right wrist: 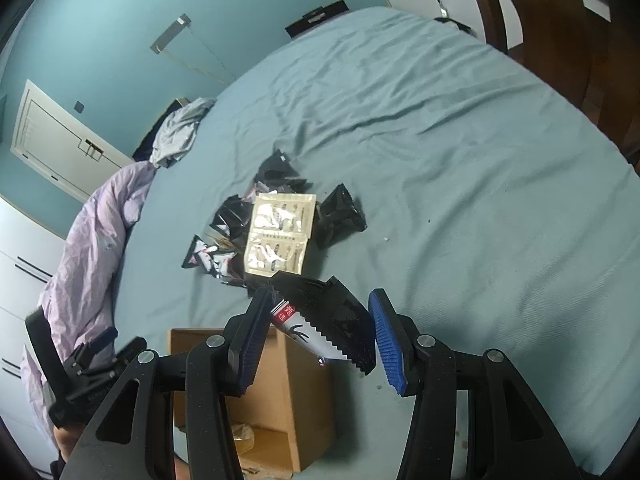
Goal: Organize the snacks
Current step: 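Grasp a white deer-print snack packet with the left tool while the right tool holds the black packet, then carry the white packet into the box with the left tool and open it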
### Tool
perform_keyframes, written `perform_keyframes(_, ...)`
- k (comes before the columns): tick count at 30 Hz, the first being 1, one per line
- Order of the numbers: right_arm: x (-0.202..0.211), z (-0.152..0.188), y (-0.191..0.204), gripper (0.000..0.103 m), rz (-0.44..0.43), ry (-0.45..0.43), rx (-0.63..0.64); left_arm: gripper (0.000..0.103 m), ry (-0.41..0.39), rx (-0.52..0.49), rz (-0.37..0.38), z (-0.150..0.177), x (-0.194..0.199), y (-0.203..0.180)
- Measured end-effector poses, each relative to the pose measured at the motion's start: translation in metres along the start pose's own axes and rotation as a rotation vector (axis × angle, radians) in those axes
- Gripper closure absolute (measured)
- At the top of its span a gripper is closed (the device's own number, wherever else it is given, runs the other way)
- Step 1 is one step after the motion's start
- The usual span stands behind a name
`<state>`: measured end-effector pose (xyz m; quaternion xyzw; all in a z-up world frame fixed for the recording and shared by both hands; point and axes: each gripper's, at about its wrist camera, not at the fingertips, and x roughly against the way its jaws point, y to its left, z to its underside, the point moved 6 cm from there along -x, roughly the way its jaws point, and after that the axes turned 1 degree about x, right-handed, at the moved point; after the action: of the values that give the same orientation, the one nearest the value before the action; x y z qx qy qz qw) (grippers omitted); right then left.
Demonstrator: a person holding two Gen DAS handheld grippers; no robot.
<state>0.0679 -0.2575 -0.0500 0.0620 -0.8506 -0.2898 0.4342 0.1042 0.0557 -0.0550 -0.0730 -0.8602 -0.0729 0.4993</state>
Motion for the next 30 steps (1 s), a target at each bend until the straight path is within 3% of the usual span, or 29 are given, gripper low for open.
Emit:
perform_keyframes(4,-0.015,-0.007,0.002,0.054,0.022,0.026,0.008,0.000,0.005,0.021,0.001,-0.015,-0.017,0.003)
perform_keyframes(7,-0.026,-0.012,0.002,0.054,0.040,0.040,0.008,0.000,0.001,-0.006,-0.043,-0.025,-0.038,0.003)
perform_keyframes(13,-0.039,-0.016,0.005,0.054,0.057,0.055,0.035,0.002,0.045,0.048,-0.032,-0.043,-0.092,0.011)
perform_keyframes(17,-0.052,-0.013,0.009,0.054,0.083,0.085,0.072,0.008,0.044,0.088,0.017,-0.061,-0.118,0.014)
perform_keyframes(23,-0.062,-0.013,0.011,0.054,0.110,0.100,0.104,0.009,0.030,0.139,0.083,-0.078,-0.147,0.009)
perform_keyframes(25,-0.065,-0.013,0.010,0.054,0.113,0.105,0.098,0.018,0.015,0.188,0.142,-0.079,-0.149,0.009)
perform_keyframes(27,-0.067,-0.013,0.008,0.054,0.117,0.108,0.090,0.053,0.012,0.222,0.228,-0.079,-0.148,0.006)
perform_keyframes(28,-0.067,-0.014,0.008,0.054,0.118,0.107,0.087,0.064,0.014,0.238,0.290,-0.078,-0.146,0.003)
perform_keyframes(30,-0.066,-0.014,0.008,0.054,0.123,0.101,0.090,0.068,0.024,0.233,0.289,-0.077,-0.143,-0.002)
